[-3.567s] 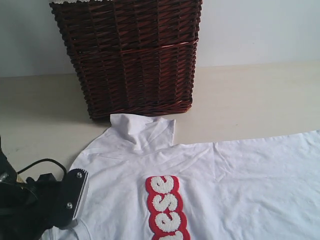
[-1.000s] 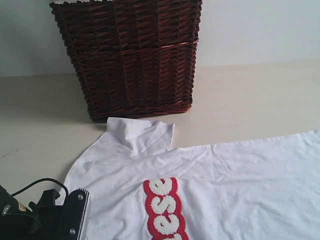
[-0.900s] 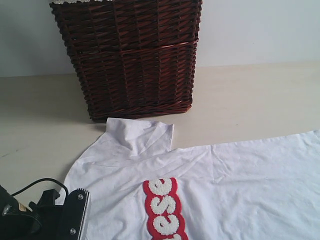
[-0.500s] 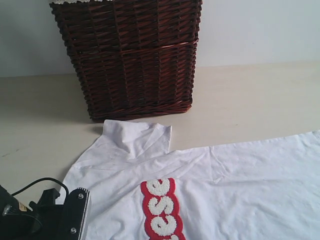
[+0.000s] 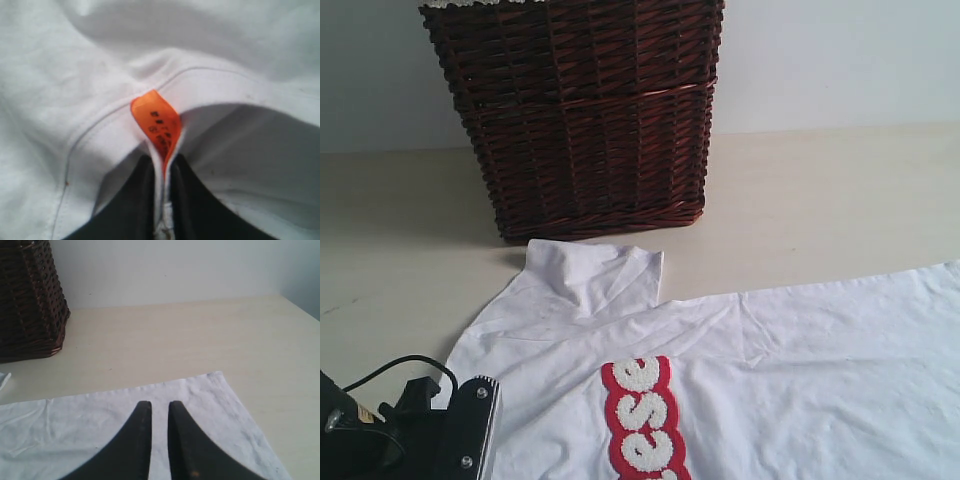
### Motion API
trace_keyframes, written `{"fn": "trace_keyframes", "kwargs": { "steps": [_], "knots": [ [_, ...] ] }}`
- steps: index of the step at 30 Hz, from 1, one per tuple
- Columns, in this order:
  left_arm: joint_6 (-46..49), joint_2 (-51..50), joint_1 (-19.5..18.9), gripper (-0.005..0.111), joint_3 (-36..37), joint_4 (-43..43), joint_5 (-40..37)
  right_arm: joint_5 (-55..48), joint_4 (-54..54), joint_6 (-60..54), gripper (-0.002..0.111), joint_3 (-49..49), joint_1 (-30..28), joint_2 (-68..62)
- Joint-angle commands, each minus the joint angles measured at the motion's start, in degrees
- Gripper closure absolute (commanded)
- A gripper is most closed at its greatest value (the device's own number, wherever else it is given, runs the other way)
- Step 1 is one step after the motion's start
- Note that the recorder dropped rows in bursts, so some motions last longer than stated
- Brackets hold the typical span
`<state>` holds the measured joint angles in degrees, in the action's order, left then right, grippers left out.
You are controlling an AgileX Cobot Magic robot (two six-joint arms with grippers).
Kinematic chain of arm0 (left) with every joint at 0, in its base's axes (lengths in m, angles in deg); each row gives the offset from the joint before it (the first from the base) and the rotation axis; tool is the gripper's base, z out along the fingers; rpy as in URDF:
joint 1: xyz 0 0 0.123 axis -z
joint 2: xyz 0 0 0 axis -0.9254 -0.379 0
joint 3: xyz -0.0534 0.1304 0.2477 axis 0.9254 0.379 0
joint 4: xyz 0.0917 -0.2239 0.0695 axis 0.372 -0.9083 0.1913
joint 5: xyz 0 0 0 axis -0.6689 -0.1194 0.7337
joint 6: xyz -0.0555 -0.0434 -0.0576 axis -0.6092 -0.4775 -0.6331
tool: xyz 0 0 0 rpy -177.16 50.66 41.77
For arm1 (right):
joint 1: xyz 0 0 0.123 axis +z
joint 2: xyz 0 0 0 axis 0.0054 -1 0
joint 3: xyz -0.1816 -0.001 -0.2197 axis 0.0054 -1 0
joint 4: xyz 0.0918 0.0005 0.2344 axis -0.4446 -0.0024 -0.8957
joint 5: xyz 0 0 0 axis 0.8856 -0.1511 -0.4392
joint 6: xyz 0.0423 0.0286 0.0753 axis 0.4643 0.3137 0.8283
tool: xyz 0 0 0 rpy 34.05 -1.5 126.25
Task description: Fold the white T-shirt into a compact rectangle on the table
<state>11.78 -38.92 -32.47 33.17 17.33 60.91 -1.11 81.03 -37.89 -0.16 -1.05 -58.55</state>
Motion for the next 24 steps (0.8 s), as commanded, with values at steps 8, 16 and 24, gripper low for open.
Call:
{"fn": "trace_keyframes", "kwargs": {
  "steps": [8, 16, 24],
  "knots": [
    [-0.1, -2.5, 0.2, 0.107, 2.3, 4.6, 3.1, 7.0, 0.3, 0.0, 0.095, 1.7, 0.1, -17.4],
    [-0.1, -2.5, 0.2, 0.107, 2.3, 4.6, 3.1, 9.7, 8.6, -22.6, 0.095, 15.7, 0.1, -54.1],
    [-0.1, -2.5, 0.2, 0.107, 2.3, 4.6, 3.1, -1.3, 8.6, -54.1, 0.101, 27.8, -1.4, -67.1]
  ]
}}
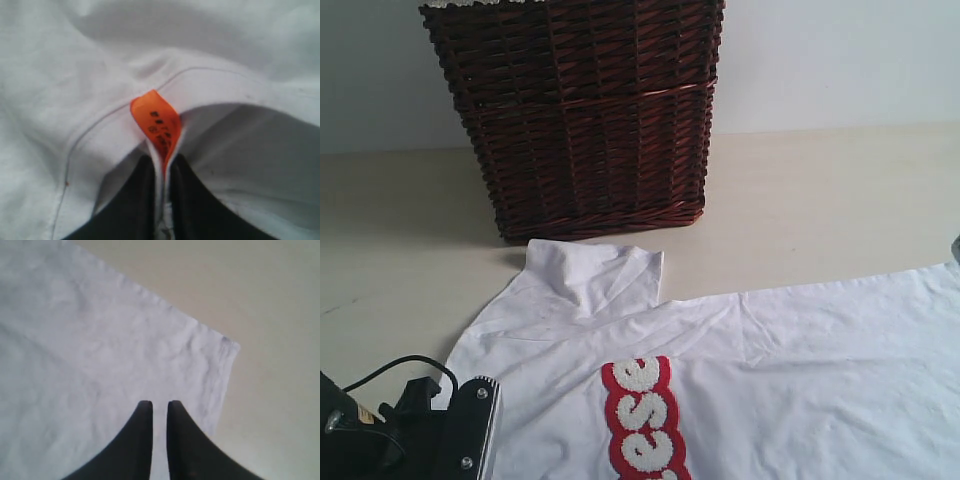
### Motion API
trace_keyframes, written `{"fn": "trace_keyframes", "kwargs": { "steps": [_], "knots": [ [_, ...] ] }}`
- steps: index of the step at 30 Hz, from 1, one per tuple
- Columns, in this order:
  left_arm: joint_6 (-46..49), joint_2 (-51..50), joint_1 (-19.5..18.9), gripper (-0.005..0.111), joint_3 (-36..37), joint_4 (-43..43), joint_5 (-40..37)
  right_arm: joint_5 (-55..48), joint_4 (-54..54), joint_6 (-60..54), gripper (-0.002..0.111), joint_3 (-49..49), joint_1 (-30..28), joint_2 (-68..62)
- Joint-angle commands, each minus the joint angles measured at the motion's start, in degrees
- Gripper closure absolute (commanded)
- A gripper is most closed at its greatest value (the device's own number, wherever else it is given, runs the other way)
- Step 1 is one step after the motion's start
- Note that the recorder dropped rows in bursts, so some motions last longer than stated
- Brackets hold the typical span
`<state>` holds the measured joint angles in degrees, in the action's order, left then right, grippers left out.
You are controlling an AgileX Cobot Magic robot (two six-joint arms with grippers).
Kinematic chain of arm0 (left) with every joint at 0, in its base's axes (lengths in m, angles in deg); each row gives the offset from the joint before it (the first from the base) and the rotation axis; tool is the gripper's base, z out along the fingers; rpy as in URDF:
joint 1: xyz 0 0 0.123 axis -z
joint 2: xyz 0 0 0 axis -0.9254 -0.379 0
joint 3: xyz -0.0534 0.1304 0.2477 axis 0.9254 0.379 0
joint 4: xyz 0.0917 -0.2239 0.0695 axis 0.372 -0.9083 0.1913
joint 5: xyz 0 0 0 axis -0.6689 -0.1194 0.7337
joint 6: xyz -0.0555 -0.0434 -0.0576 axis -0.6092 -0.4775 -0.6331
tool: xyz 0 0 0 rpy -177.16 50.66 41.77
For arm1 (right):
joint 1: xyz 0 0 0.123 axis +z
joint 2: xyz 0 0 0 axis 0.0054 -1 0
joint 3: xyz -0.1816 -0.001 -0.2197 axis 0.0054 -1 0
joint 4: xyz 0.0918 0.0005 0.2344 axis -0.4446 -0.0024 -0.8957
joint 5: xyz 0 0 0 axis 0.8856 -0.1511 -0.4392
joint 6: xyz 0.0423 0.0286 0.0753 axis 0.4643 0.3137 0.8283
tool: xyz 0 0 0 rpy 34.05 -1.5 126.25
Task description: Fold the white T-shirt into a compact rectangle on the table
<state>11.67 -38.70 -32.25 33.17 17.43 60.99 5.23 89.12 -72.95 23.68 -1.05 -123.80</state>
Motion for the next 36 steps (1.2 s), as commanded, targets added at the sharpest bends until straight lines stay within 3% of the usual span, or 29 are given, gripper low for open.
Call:
{"fn": "trace_keyframes", "kwargs": {
  "steps": [1, 6, 9, 14, 17, 19, 21, 25, 26, 29, 36],
  "knots": [
    [0.0, -2.7, -0.1, 0.107, 2.3, 4.5, 3.1, -9.7, 0.4, -26.8, 0.104, 4.5, -2.5, -1.8],
    [0.0, -2.7, -0.1, 0.107, 2.3, 4.5, 3.1, -20.2, -3.1, -65.8, 0.108, 5.8, -13.3, -1.8],
    [0.0, -2.7, -0.1, 0.107, 2.3, 4.5, 3.1, -22.8, -8.4, -79.8, 0.108, 5.8, -19.5, -1.8],
    [0.0, -2.7, -0.1, 0.107, 2.3, 4.5, 3.1, -27.6, -19.0, -89.4, 0.108, 6.6, -24.8, -3.4],
    [0.0, -2.7, -0.1, 0.107, 2.3, 4.5, 3.1, -31.7, -13.4, -89.4, 0.108, 7.7, -25.2, -6.0],
    [0.0, -2.7, -0.1, 0.107, 2.3, 4.5, 3.1, -28.3, -10.7, -89.0, 0.106, 7.8, -25.2, -6.3],
    [0.1, -2.7, -0.1, 0.107, 2.3, 4.5, 3.1, -25.1, -11.6, -87.4, 0.094, 7.8, -25.2, -5.8],
    [0.1, -2.7, -0.1, 0.107, 2.3, 4.5, 3.1, -23.7, -12.0, -89.3, 0.023, 8.5, -25.2, -15.4],
    [0.1, -2.7, -0.1, 0.107, 2.3, 4.5, 3.1, -22.1, -9.9, -89.3, 0.016, 8.5, -25.2, -17.6],
    [0.1, -2.7, -0.1, 0.107, 2.3, 4.5, 3.1, -22.5, 1.4, -86.8, 0.013, 8.5, -25.2, -22.7],
    [0.1, -2.7, -0.1, 0.107, 2.3, 4.5, 3.1, -19.8, 2.6, -86.8, 0.013, 8.5, -25.2, -26.0]
  ]
}}
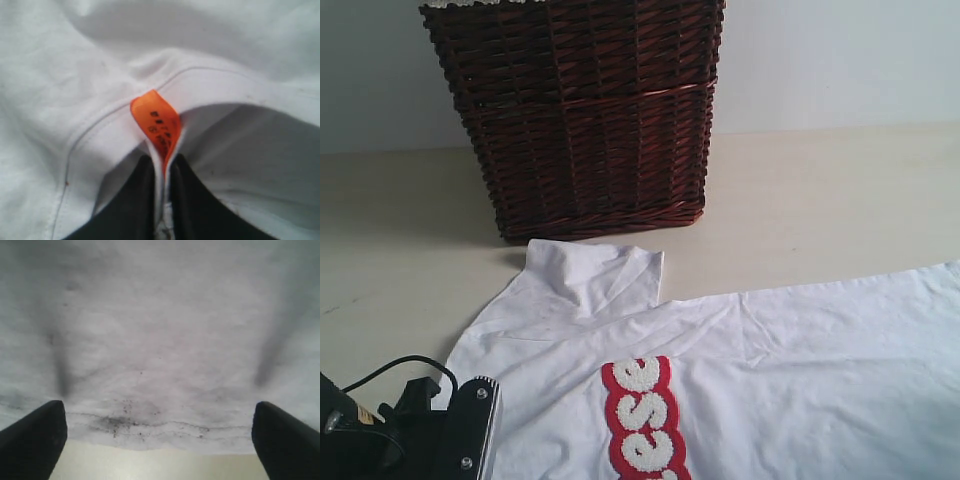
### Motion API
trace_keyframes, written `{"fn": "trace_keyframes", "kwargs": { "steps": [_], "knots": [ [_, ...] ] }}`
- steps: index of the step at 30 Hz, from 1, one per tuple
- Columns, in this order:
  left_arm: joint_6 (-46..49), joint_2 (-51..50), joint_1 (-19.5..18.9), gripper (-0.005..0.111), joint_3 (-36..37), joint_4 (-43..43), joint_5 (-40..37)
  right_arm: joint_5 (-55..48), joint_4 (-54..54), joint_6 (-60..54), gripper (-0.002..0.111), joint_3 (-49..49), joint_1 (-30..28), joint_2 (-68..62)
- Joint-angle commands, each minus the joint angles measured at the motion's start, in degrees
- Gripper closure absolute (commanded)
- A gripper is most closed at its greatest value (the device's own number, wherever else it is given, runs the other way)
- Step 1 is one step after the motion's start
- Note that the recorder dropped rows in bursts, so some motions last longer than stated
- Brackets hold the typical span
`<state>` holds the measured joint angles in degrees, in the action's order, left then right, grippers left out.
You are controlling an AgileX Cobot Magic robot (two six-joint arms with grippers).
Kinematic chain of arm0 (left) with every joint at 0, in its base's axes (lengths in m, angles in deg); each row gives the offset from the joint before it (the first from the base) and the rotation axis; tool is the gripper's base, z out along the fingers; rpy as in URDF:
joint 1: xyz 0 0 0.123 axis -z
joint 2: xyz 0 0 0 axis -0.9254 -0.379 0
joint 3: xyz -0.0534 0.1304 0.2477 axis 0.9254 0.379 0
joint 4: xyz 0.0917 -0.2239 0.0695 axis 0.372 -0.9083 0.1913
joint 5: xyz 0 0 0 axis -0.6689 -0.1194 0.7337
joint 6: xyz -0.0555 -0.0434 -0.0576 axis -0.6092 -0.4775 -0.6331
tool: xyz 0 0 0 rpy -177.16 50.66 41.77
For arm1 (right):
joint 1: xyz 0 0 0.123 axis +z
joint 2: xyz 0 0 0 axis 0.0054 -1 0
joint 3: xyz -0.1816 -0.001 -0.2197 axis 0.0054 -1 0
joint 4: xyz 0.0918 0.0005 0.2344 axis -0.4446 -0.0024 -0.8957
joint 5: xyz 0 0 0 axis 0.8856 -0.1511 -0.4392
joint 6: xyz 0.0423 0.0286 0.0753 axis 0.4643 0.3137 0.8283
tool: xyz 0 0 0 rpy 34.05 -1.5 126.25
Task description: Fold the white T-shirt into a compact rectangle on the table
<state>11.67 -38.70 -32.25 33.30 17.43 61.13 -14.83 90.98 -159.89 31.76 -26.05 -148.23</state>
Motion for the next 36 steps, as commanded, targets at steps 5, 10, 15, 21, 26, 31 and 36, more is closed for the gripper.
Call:
{"fn": "trace_keyframes", "kwargs": {
  "steps": [5, 10, 15, 21, 26, 31, 36],
  "knots": [
    [0.2, -2.7, -0.1, 0.107, 2.2, 4.5, 2.9, 0.7, 0.5, 0.1, 0.013, 0.4, -0.2, -5.7],
    [0.2, -2.7, -0.1, 0.107, 2.2, 4.5, 2.9, 0.5, 0.5, 0.2, 0.016, 0.4, -0.2, -6.2],
    [0.2, -2.7, -0.1, 0.107, 2.2, 4.5, 2.9, 0.5, 0.5, 0.2, 0.018, 0.4, -0.2, -6.2],
    [0.2, -2.7, -0.1, 0.107, 2.2, 4.5, 2.9, 0.5, 0.5, 3.5, 0.054, 0.4, -0.2, -6.2],
    [0.2, -2.7, -0.1, 0.107, 2.2, 4.5, 2.9, 0.4, 0.5, 7.7, 0.074, 0.3, -0.2, -6.3],
    [0.2, -2.7, -0.1, 0.107, 2.2, 4.5, 2.9, 0.9, 0.4, 13.0, 0.108, 0.3, -0.2, -6.3],
    [0.2, -2.7, -0.1, 0.107, 2.2, 4.5, 2.9, 0.4, -0.6, 16.0, 0.108, 0.3, -0.2, -6.3]
  ]
}}
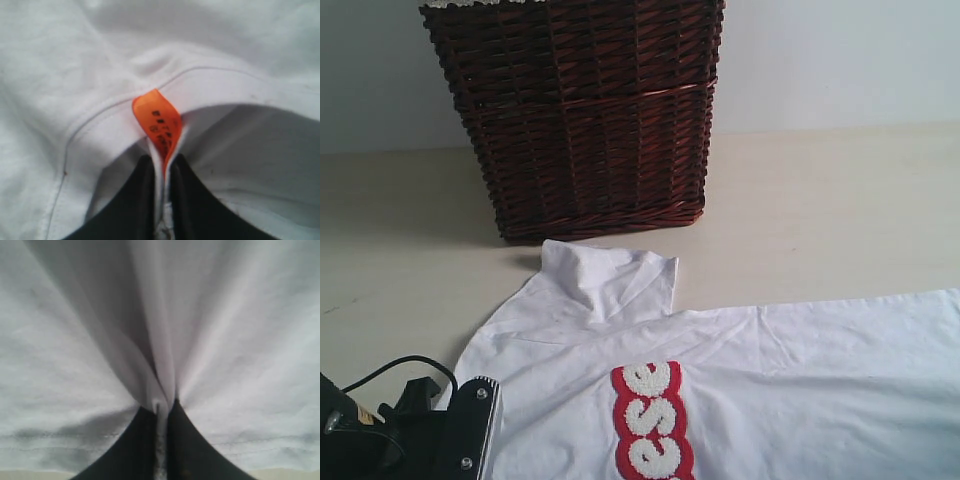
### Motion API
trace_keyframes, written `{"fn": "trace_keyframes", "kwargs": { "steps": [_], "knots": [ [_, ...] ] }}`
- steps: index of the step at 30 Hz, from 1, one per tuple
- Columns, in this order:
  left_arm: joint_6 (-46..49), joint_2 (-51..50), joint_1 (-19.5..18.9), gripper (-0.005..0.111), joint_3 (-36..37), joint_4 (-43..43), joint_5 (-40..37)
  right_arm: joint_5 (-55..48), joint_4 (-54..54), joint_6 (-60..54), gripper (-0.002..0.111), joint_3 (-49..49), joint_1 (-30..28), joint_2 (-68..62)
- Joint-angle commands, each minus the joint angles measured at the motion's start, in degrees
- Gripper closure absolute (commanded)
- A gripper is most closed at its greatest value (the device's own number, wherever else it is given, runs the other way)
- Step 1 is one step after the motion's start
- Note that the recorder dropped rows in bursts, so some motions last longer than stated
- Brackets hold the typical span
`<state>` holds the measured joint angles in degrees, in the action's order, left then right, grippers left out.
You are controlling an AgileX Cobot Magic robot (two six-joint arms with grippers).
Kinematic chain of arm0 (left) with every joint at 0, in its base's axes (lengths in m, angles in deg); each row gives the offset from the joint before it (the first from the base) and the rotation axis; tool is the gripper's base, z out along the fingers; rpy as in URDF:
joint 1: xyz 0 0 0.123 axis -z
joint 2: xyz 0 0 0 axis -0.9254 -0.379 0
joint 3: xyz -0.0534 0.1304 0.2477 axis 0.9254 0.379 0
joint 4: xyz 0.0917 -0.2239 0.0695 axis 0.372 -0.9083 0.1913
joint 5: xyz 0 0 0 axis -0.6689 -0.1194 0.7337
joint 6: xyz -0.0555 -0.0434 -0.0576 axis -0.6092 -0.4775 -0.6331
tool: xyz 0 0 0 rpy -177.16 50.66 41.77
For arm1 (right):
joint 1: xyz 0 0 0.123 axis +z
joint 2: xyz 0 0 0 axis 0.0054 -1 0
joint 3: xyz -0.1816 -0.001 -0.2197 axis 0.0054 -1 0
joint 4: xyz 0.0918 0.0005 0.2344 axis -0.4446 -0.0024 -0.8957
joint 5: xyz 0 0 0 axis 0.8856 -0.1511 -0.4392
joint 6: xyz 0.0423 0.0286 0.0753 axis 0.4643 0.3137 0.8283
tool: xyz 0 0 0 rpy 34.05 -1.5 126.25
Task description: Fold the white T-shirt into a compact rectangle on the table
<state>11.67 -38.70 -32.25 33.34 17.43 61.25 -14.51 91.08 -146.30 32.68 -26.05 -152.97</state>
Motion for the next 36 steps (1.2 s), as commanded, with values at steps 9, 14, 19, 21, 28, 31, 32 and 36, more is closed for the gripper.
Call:
{"fn": "trace_keyframes", "kwargs": {
  "steps": [9, 14, 19, 21, 28, 31, 32, 36],
  "knots": [
    [0.2, -2.7, -0.1, 0.107, 2.2, 4.5, 2.8, 0.2, -1.1, 3.0, 0.108, -0.6, -0.2, -1.5],
    [0.2, -2.7, -0.1, 0.107, 2.2, 4.5, 2.8, 0.1, -1.4, 3.2, 0.108, -0.6, -0.2, -1.3],
    [0.2, -2.7, -0.1, 0.107, 2.2, 4.5, 2.8, 0.1, -2.7, 4.0, 0.108, -0.6, -0.2, -1.2],
    [0.2, -2.7, -0.1, 0.107, 2.2, 4.5, 2.8, 0.6, -2.6, 4.5, 0.108, -0.6, -0.2, -1.2],
    [0.2, -2.7, -0.1, 0.107, 2.2, 4.5, 2.8, 1.2, -2.5, 6.6, 0.108, -0.6, -0.2, -1.2],
    [0.2, -2.7, -0.1, 0.107, 2.2, 4.5, 2.8, 1.2, -2.6, 7.9, 0.108, -0.6, -0.2, -1.2],
    [0.2, -2.7, -0.1, 0.107, 2.2, 4.5, 2.8, 1.2, -2.6, 8.0, 0.108, -0.6, -0.2, -1.2],
    [0.2, -2.7, -0.1, 0.107, 2.2, 4.5, 2.8, 1.2, -2.6, 8.1, 0.108, -0.6, -0.2, -1.2]
  ]
}}
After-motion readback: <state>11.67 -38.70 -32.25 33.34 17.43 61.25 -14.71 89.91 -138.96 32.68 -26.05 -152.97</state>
